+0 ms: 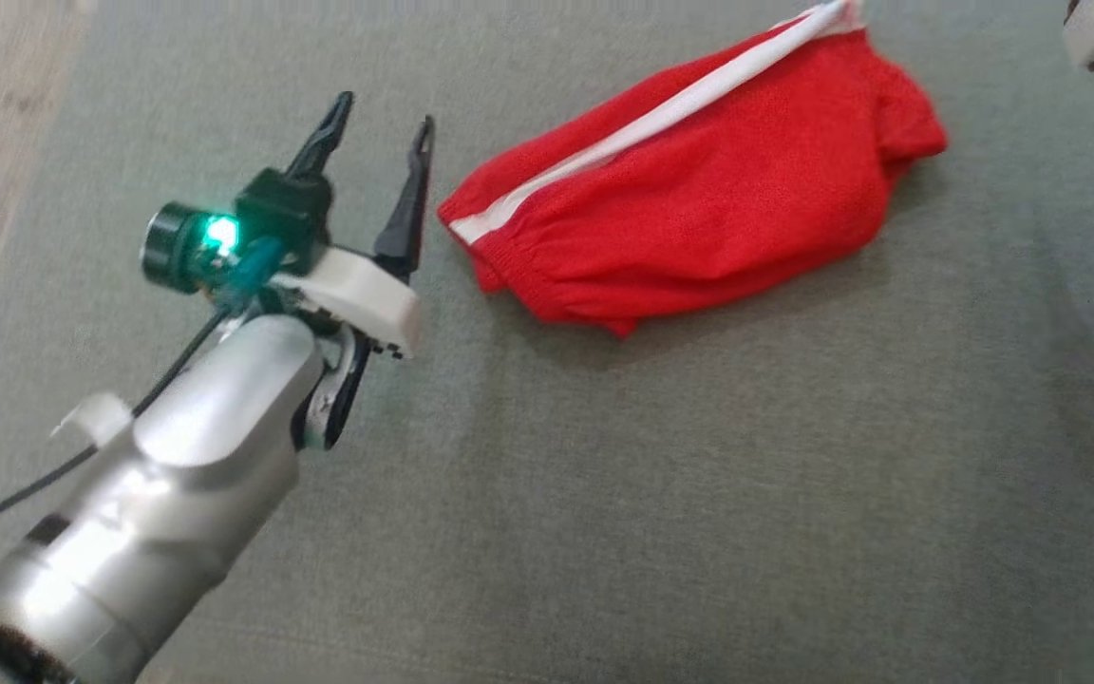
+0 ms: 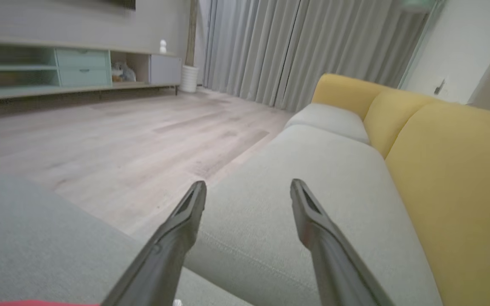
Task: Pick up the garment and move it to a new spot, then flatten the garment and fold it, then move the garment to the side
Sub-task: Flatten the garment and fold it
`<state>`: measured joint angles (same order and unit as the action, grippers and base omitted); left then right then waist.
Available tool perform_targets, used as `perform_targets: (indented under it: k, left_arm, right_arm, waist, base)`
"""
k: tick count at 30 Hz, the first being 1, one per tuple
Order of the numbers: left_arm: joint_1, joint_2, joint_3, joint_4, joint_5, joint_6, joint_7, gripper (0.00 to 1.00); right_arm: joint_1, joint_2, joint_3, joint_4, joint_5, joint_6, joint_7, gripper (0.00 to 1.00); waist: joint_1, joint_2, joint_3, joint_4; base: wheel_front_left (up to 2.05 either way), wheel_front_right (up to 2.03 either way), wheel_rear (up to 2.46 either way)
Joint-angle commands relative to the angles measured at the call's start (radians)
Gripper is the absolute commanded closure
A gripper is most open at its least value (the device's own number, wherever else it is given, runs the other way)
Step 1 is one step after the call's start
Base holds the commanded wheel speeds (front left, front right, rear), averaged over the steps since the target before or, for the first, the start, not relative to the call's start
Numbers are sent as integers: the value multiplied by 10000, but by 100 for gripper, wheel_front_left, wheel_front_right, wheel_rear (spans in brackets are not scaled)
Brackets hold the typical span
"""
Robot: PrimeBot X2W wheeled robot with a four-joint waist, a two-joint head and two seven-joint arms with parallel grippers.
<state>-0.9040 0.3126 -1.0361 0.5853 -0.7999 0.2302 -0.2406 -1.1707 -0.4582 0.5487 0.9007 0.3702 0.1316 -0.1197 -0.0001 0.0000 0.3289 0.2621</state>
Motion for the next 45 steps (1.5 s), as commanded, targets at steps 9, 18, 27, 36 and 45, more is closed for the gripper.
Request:
perform_targets:
  k: [9,18,27,36,45]
  left_arm:
    - [1362,1151,1813,-2375,112,962,-208,0]
    - [3526,1066,3033,-3715,897,1290,-211,0]
    - [5684,308,4063,-3775,1811,996,-211,0]
    - [6325,-596,4957,-3618,2796,297,-212,0]
    - [5725,-1104,5305,-3289,3468,-451,-212,0]
  right_arm:
    - [2571,786,-1984,-1929,323,-9,-1039,0]
    - [6239,2276,-4216,-4107,-837,-9,-1017,0]
    - [9454,3860,-5490,-6133,-1450,-9,-506,0]
    - [10202,4071,-5630,-7218,-1650,-9,-35,0]
    - [8557,4077,-5835,-7179,-1987,-9,1123,0]
  waist:
    - [1,0,-1547,-1011]
    - [1,0,-2320,-1418]
    - [1,0,-2645,-1556]
    - [1,0,-2311,-1299]
    - [1,0,-1135,-661]
  base:
    - [0,0,0]
    - [0,0,0]
    - [0,0,0]
    - [0,0,0]
    - [0,0,0]
